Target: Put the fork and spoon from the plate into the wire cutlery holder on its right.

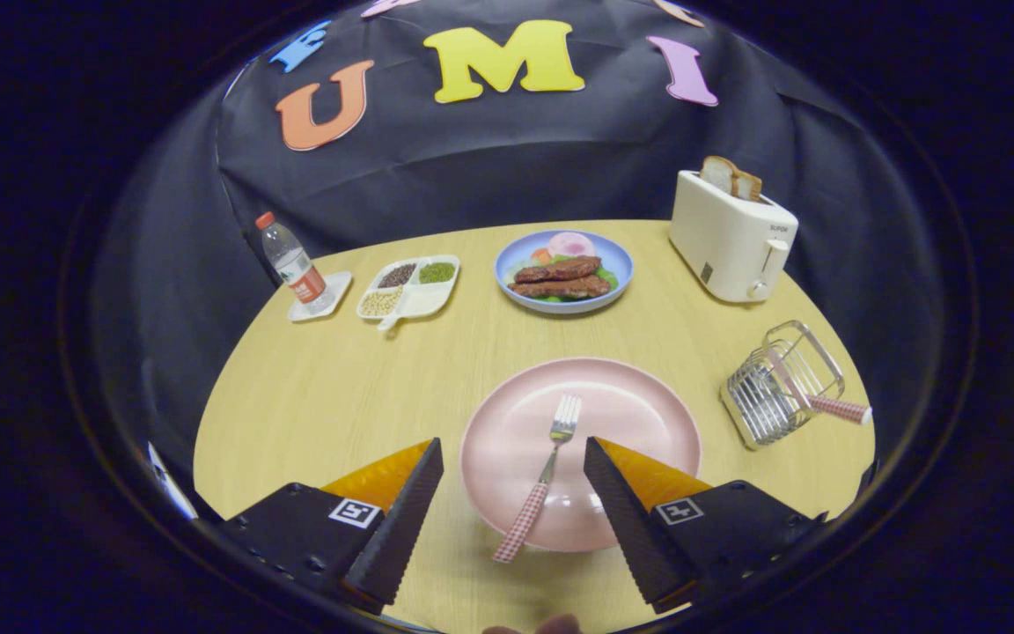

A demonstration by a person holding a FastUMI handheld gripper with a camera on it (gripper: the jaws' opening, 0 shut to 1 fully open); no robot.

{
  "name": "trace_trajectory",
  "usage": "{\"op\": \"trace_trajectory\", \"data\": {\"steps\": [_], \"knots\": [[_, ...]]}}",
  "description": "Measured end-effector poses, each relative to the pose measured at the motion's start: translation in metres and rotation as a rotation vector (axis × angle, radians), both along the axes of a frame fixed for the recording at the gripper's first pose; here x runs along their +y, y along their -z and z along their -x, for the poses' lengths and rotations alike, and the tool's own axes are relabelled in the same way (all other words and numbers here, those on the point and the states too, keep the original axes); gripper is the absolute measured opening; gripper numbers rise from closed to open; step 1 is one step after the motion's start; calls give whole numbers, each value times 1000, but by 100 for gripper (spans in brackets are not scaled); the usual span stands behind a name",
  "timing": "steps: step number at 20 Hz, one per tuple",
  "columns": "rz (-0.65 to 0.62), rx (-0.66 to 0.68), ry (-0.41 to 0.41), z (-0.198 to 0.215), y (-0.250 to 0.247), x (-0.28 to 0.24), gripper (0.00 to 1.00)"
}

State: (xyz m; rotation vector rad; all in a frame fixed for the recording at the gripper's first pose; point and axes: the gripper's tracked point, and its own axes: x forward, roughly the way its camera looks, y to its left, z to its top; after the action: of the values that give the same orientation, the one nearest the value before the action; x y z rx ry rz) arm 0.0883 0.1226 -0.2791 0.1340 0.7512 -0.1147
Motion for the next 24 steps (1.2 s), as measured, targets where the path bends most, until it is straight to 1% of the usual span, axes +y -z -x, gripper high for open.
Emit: {"op": "trace_trajectory", "data": {"steps": [3,5,6,9,11,13,14,15,16,20,22,24], "knots": [[-4,28,78,1,21,-6,97],[-9,58,108,3,37,-7,92],[-8,74,119,5,46,-7,82],[-15,126,134,8,67,-6,70],[-34,167,154,13,75,-7,49],[-23,185,202,15,78,-19,28],[-32,199,203,16,82,-21,12],[-33,213,199,18,78,-22,13],[-27,227,193,21,78,-24,5],[-19,263,142,30,53,-37,5],[-25,280,111,31,30,-45,5],[-18,309,61,33,6,-57,5]]}}
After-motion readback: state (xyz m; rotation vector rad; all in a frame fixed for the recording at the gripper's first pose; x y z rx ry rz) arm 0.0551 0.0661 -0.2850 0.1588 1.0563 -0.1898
